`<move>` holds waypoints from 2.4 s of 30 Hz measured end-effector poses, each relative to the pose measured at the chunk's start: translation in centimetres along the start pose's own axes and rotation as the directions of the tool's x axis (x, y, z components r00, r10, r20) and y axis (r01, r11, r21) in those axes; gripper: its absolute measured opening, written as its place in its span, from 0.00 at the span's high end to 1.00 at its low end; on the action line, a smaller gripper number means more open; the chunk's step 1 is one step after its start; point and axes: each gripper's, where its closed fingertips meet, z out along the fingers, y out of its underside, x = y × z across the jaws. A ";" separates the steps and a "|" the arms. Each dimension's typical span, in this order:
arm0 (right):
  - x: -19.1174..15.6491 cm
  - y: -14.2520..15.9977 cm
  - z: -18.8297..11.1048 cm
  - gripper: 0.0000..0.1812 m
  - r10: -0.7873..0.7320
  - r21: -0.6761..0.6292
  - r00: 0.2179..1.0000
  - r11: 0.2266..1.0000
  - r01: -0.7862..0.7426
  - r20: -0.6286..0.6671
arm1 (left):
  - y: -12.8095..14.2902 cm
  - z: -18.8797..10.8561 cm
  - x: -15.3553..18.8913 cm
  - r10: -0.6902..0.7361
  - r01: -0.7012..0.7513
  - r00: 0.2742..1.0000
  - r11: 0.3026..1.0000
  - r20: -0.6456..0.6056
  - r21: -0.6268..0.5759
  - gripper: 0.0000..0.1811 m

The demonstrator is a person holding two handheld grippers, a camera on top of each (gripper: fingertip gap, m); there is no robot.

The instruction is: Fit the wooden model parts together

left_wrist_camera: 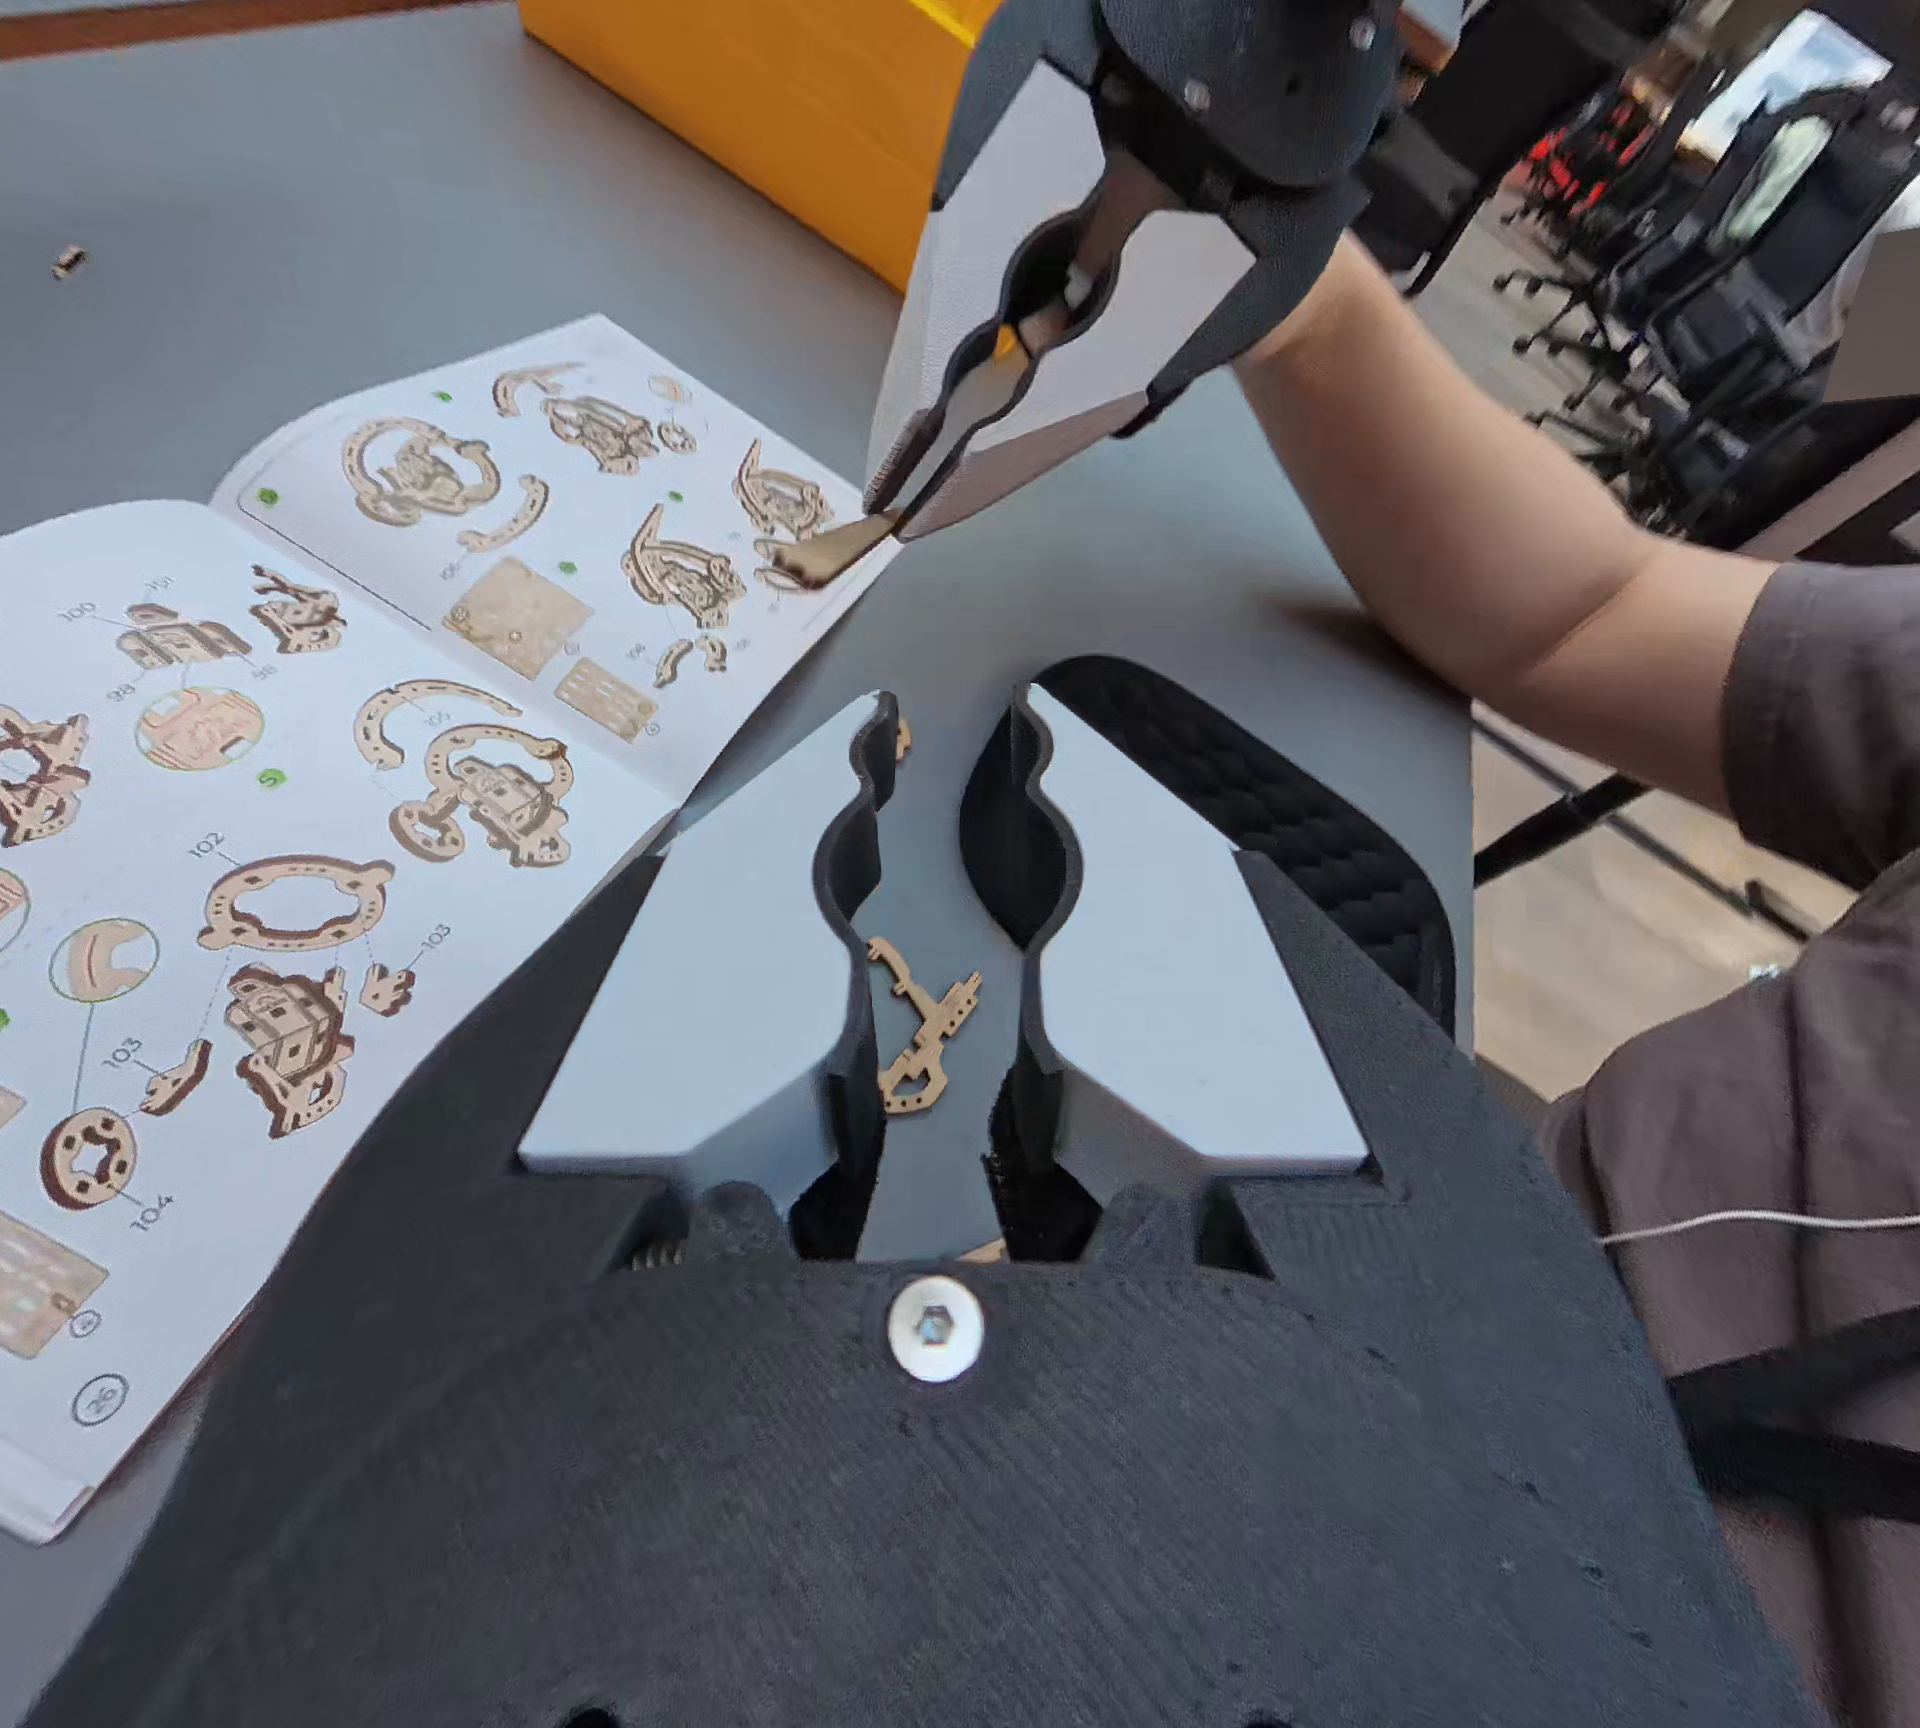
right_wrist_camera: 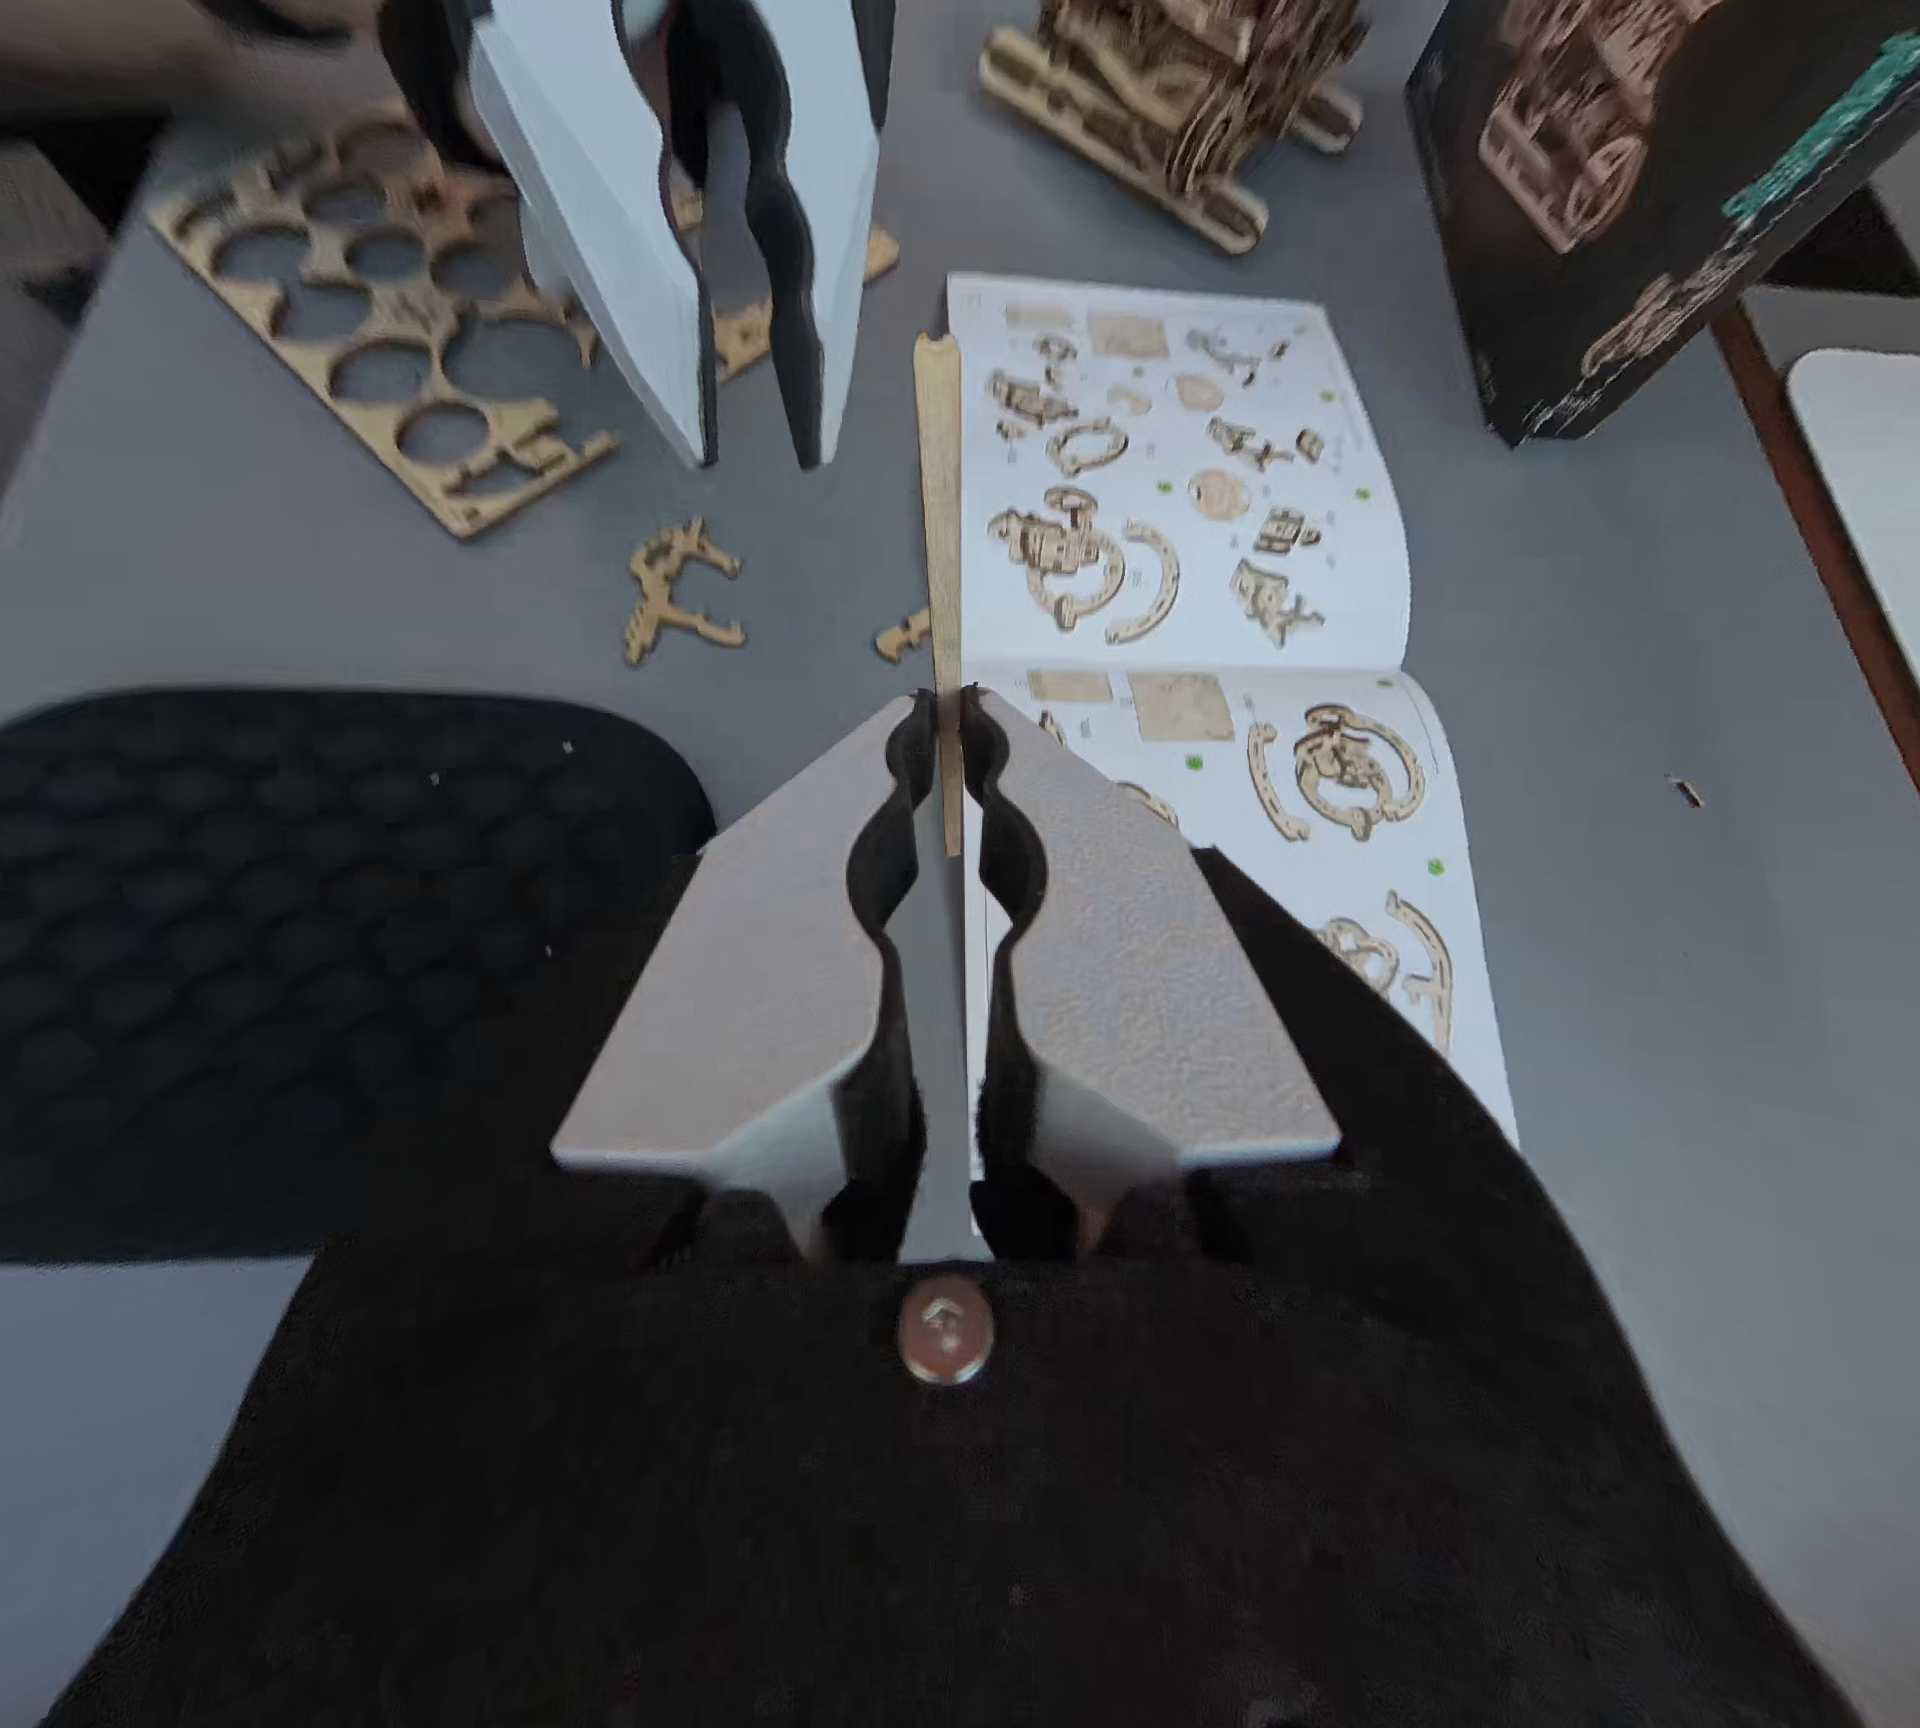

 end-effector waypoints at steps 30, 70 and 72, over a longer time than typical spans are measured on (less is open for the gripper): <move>-8.4 -5.9 -4.3 0.95 -0.102 0.156 0.880 0.987 0.032 0.464 | 1.3 2.1 8.9 0.102 -0.243 0.890 0.931 -0.444 -0.272 0.98; -1.4 0.2 -1.6 1.00 0.387 -0.087 0.847 0.891 -0.445 -0.365 | -1.4 -1.9 0.5 -0.009 0.014 0.999 0.996 -0.050 0.094 0.96; -1.3 0.3 -1.7 1.00 0.388 -0.091 0.845 0.889 -0.448 -0.367 | -1.3 -1.9 0.5 -0.013 0.018 0.998 0.996 -0.055 0.091 0.96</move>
